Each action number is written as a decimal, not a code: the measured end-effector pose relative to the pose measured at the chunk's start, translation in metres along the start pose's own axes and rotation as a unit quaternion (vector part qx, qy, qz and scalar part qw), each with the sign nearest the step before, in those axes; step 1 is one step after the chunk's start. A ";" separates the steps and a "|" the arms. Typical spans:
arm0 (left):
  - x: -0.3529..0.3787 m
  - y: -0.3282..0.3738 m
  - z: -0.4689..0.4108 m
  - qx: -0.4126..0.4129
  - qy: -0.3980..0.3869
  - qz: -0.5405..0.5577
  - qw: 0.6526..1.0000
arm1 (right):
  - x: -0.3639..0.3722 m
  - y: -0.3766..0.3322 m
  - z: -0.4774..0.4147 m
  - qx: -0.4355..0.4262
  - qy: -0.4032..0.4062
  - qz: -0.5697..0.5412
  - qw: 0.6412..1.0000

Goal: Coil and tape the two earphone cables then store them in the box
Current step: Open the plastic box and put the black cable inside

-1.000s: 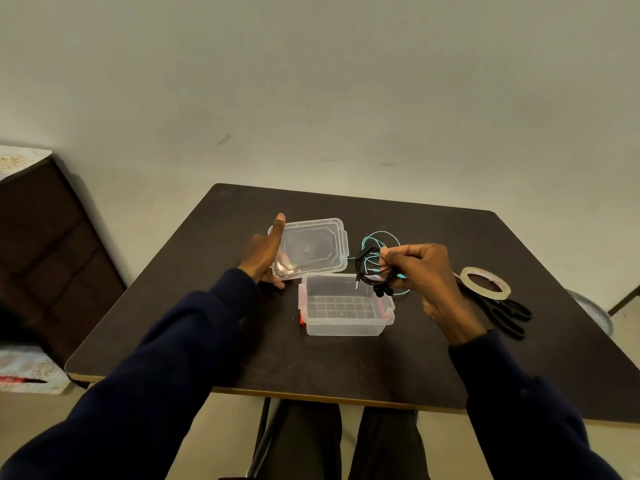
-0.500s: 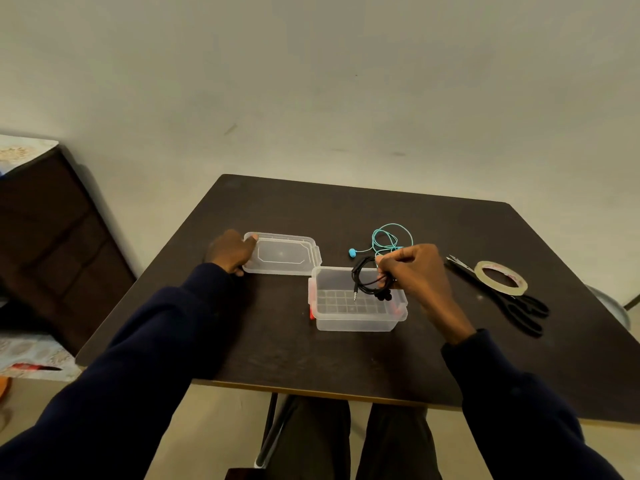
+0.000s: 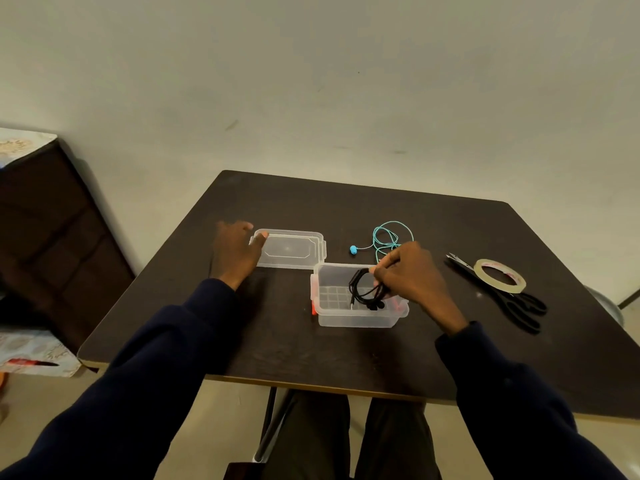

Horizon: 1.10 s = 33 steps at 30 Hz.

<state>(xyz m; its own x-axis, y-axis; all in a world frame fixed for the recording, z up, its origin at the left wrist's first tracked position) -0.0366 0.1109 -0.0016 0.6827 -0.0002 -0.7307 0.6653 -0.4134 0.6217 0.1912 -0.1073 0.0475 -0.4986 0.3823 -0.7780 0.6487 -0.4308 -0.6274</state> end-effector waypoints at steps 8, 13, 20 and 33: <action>0.017 0.056 0.072 0.079 -0.249 0.298 0.918 | 0.017 -0.008 0.002 -0.012 -0.018 0.061 0.998; 0.031 0.070 0.087 0.108 -0.325 0.194 0.919 | 0.016 -0.011 0.005 -0.006 -0.036 0.040 0.999; 0.030 0.071 0.085 0.115 -0.315 0.176 0.926 | 0.013 -0.010 0.000 -0.009 -0.074 0.098 0.992; 0.033 0.073 0.082 0.120 -0.305 0.148 0.933 | 0.025 -0.028 0.024 -0.139 0.026 0.397 0.907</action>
<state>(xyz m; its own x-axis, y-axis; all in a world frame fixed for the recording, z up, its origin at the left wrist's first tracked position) 0.0098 0.0061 -0.0040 0.4778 -0.6350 -0.6070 0.3377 -0.5051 0.7942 0.1471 -0.1049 0.0445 0.2129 0.0822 -0.9736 0.9147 -0.3671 0.1690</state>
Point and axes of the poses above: each hand's wrist, its own z-axis away from the middle knuckle, its own x-axis out of the palm, y = z × x, the point moved 3 cm from there along -z, towards the middle knuckle, and after that the axes turned 1 degree about -z, right-handed, at the moved point
